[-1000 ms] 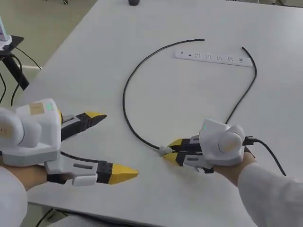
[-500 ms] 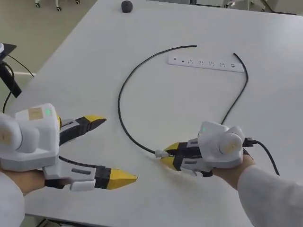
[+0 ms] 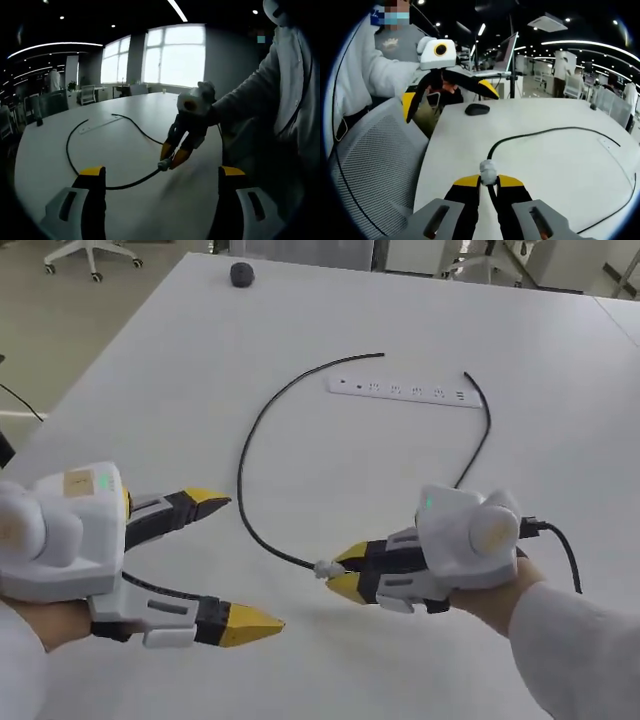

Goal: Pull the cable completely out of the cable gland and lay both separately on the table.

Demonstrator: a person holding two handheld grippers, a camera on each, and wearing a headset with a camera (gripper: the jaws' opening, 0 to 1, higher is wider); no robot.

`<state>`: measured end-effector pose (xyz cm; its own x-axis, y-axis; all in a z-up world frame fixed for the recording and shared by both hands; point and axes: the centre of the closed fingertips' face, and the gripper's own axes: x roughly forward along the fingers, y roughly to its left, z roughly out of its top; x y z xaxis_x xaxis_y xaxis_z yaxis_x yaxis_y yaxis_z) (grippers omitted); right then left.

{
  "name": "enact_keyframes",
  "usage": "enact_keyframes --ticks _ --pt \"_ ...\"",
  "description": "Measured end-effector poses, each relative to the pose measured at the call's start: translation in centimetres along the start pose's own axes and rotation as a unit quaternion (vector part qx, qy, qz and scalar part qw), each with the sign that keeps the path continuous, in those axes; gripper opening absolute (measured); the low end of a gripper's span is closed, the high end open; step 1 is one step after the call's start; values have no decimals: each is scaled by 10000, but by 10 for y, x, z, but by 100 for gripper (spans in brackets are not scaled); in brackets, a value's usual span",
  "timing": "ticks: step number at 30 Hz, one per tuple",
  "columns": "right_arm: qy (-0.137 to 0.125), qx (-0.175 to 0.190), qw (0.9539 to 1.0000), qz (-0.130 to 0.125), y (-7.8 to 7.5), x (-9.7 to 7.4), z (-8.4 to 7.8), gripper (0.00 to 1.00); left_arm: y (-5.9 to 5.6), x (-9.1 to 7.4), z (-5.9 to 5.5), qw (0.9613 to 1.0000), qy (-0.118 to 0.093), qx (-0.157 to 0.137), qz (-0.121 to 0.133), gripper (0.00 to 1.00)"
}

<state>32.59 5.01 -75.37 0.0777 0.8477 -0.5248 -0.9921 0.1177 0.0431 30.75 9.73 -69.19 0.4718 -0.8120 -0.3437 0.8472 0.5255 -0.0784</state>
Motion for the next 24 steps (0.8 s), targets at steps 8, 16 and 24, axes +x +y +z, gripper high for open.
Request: enact_keyframes --ticks 8,16,24 --pt "-71 -49 9997 220 16 -17 27 8 -6 2 12 9991 -42 311 -301 82" --pt "-61 -106 9990 421 28 -21 40 8 -16 8 13 9952 114 677 -702 70" --pt "-107 84 9973 715 37 -28 53 7 -21 13 24 9909 0 763 -1108 54"
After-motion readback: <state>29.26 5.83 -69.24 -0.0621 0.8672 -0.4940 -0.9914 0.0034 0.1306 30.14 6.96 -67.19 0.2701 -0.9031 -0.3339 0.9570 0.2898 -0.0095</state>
